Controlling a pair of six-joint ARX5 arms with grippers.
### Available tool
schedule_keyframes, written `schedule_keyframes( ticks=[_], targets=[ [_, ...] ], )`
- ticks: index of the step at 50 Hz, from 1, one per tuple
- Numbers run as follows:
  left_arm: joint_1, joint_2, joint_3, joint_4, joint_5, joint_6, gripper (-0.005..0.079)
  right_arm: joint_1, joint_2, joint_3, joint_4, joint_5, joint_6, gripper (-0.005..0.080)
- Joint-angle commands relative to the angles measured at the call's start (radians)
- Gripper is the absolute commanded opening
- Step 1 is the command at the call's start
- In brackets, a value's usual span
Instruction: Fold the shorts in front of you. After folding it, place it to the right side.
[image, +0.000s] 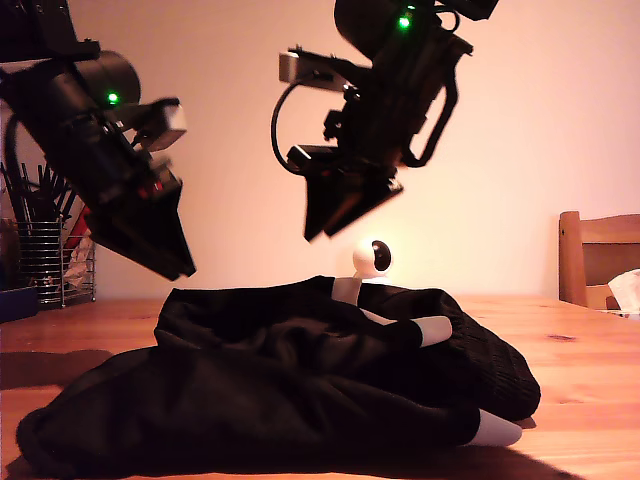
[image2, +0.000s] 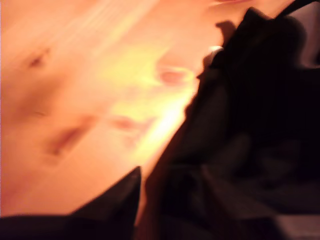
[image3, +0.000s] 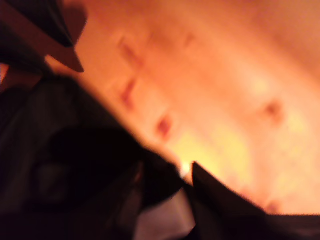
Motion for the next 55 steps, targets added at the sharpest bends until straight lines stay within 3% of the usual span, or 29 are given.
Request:
schedule_keyframes(
  ticks=[1, 7, 14, 33, 45, 55],
  targets=[
    [-0.007, -0.003, -0.010, -0.029, 0.060, 0.005, -0.0023, 0.005, -0.007, -0.006, -0.019, -0.031, 0.027, -0.0024],
    [-0.014, -0.003, -0.010, -0.080, 0.124, 0.058, -0.0020, 0.005, -0.007, -0.006, -0.061, -0.124, 0.093, -0.0011],
    [-0.014, -0.001, -0.010, -0.090, 0.114, 0.073, -0.0020, 0.005, -0.007, -0.006, -0.127, -0.218, 0.154, -0.0011],
    [-0.028, 0.092, -0.011, 0.074, 0.112, 0.073, -0.0021, 0.026, -0.004, -0.007, -0.229, -0.227, 0.291, -0.0011],
    [-0.040, 0.171, -0.011, 0.083, 0.113, 0.072, -0.0021, 0.063, 0.043, -0.035, -0.238, -0.226, 0.299, -0.0011],
    [-0.040, 0.206, -0.011, 0.095, 0.052, 0.072, -0.0021, 0.066, 0.092, -0.067, -0.240, -0.214, 0.298, -0.0011]
  ],
)
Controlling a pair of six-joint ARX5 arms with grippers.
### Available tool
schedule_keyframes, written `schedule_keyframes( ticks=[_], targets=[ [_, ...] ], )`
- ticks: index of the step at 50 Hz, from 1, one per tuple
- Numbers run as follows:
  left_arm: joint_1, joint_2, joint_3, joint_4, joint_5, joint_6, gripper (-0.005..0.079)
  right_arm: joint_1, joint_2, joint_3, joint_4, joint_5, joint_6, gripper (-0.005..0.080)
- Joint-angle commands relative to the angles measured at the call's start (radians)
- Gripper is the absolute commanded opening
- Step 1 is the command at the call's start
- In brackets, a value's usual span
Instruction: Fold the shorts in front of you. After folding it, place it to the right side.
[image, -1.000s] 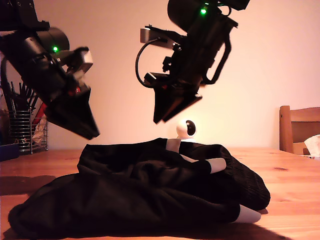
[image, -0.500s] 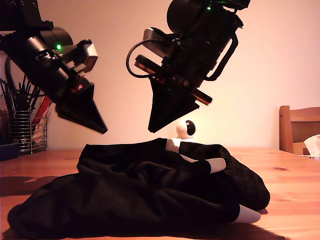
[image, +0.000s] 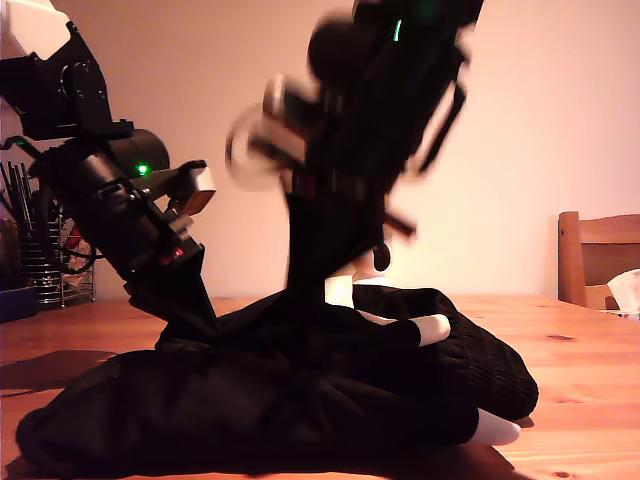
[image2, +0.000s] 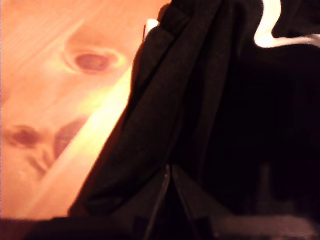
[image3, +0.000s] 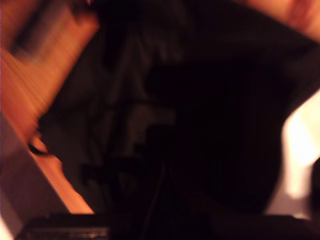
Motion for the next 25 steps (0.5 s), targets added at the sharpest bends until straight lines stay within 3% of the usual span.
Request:
schedule_keyframes(
  ticks=[1, 11, 25],
  targets=[
    [-0.003, 0.034, -0.011, 0.003, -0.012, 0.004, -0.0021, 0.004, 0.034, -0.047, -0.002, 0.012, 0.003, -0.0011],
    [-0.004, 0.088, -0.011, -0.027, -0.056, -0.012, -0.0021, -0.005, 0.044, -0.092, -0.002, 0.023, -0.037, -0.0011],
    [0.005, 0.089, -0.011, -0.151, -0.171, -0.051, -0.0021, -0.066, 0.044, -0.095, -0.021, 0.129, -0.140, -0.0011]
  ],
)
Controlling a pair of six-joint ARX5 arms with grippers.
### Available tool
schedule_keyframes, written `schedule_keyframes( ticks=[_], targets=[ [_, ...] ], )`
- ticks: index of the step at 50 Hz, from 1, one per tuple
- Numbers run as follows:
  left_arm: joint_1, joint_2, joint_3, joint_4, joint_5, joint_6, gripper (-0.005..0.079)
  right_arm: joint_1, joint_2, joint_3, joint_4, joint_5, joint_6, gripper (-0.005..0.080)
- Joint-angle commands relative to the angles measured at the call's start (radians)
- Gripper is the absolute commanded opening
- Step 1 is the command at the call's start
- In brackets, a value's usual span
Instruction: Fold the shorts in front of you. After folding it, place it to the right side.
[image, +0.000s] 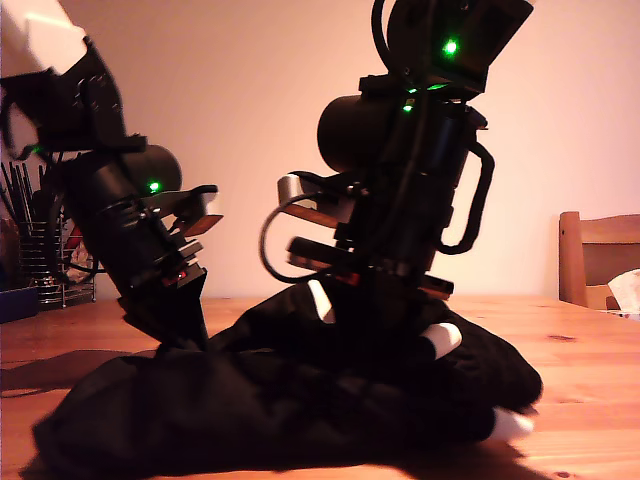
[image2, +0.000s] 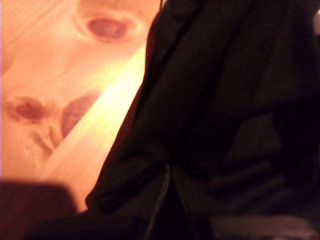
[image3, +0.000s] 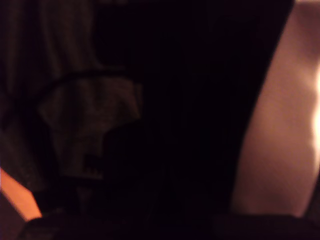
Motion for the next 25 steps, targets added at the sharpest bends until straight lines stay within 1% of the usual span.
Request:
schedule_keyframes(
  ticks=[1, 9, 15, 21, 25],
  targets=[
    [0.016, 0.041, -0.048, -0.064, -0.046, -0.018, -0.0021, -0.042, -0.003, -0.011, -0.001, 0.029, -0.040, -0.0011],
    [0.013, 0.041, -0.048, -0.169, -0.051, -0.054, -0.0021, -0.106, -0.003, -0.011, 0.069, 0.047, -0.097, -0.0011],
    [-0.004, 0.040, -0.048, -0.229, -0.051, -0.109, -0.0021, -0.147, -0.003, -0.011, 0.146, 0.047, -0.104, -0.0011],
    [-0.036, 0.040, -0.048, -0.270, -0.046, -0.166, -0.0021, -0.159, -0.002, -0.011, 0.241, 0.039, -0.104, -0.0011],
    [-0.063, 0.040, -0.048, -0.279, -0.023, -0.185, -0.0021, -0.158, -0.001, -0.011, 0.296, 0.037, -0.100, -0.0011]
  ],
)
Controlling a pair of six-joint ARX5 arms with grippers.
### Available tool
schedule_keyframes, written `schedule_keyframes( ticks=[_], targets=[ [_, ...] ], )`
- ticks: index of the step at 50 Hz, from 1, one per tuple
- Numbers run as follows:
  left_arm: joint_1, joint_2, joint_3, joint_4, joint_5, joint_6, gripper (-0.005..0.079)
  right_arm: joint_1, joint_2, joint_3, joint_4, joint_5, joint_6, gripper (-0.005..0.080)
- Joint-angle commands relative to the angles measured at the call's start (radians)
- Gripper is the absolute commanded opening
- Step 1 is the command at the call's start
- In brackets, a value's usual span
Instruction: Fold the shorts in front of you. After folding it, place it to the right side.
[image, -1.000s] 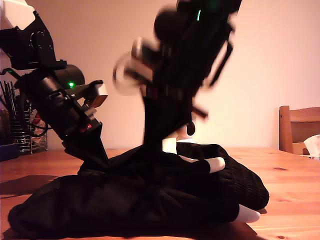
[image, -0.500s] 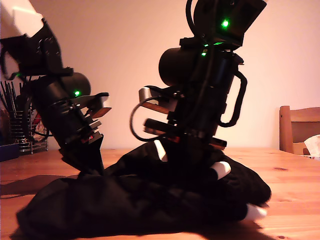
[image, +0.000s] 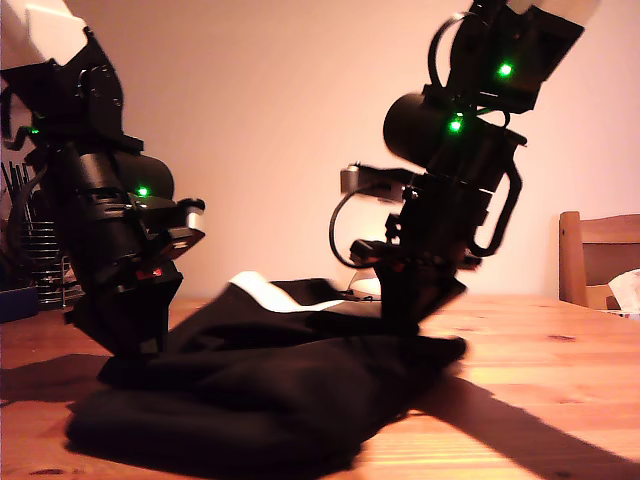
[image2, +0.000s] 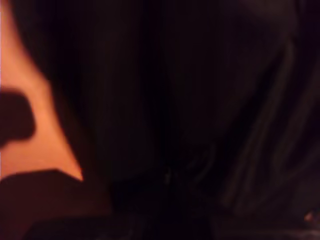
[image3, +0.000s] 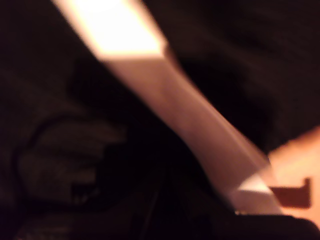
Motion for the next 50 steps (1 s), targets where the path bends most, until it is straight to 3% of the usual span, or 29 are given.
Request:
schedule_keyframes(
  ticks=[1, 10, 23, 35, 45, 50],
  targets=[
    [-0.035, 0.050, -0.053, -0.022, -0.002, -0.019, -0.0021, 0.003, 0.000, -0.011, 0.041, 0.000, 0.005, -0.0011],
    [-0.084, 0.043, -0.053, -0.025, 0.042, -0.034, -0.0021, 0.006, 0.001, -0.010, 0.085, -0.017, 0.064, -0.0011],
    [-0.078, -0.090, -0.051, -0.029, 0.042, -0.055, -0.0021, 0.003, -0.005, 0.024, 0.021, -0.113, 0.149, -0.0011],
    [-0.074, -0.249, -0.050, -0.024, 0.043, -0.073, -0.0021, 0.003, -0.032, 0.085, -0.064, -0.140, 0.180, -0.0006],
    [-0.074, -0.304, -0.050, 0.081, 0.053, -0.058, -0.0021, 0.002, -0.096, 0.098, -0.107, -0.154, 0.232, 0.0053],
    [-0.079, -0.303, -0.050, 0.156, 0.060, 0.034, -0.0021, 0.003, -0.141, 0.098, -0.105, -0.146, 0.239, 0.0086]
  ],
)
